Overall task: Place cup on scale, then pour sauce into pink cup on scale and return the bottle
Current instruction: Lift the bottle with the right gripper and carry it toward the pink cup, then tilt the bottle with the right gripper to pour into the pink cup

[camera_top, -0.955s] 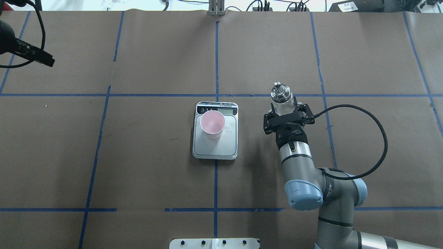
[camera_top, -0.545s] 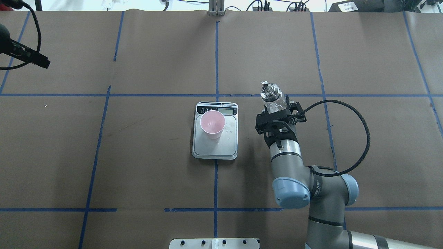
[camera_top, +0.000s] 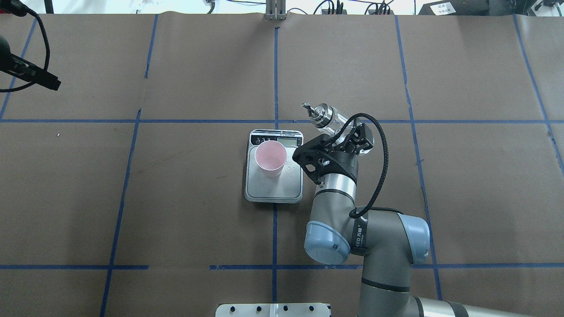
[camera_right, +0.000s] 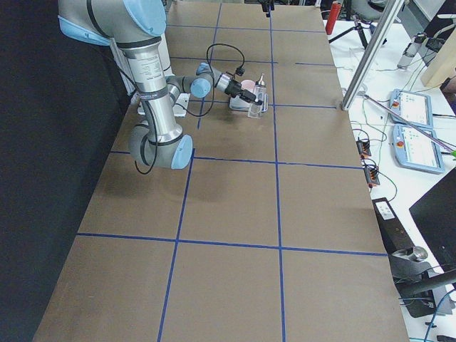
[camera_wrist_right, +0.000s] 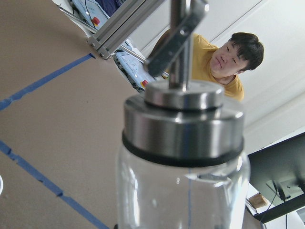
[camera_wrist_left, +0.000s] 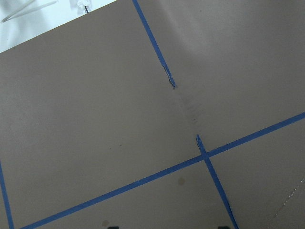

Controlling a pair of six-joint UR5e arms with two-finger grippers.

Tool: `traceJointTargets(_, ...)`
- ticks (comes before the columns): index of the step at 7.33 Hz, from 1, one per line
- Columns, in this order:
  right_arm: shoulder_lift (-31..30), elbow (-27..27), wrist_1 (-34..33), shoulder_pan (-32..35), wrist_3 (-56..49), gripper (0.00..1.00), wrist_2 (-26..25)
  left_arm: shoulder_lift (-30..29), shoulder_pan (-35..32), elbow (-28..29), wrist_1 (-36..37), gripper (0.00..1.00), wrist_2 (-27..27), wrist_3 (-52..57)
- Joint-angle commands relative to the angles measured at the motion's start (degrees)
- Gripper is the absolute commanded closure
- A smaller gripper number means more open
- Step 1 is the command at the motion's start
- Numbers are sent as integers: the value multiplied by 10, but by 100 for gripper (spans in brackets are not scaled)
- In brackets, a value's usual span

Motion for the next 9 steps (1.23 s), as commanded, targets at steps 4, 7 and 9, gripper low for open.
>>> traceJointTargets(4, -5, -11, -45, -35, -92, 100, -90, -1, 1, 1, 0, 24, -1, -1)
traceJointTargets(7, -6, -20, -45, -35, -151, 100, -109, 0, 1, 2, 0, 24, -2, -1)
traceJointTargets(9, -9, -37, -45, -35, -181, 100, -127, 0, 1, 2, -1, 24, -2, -1)
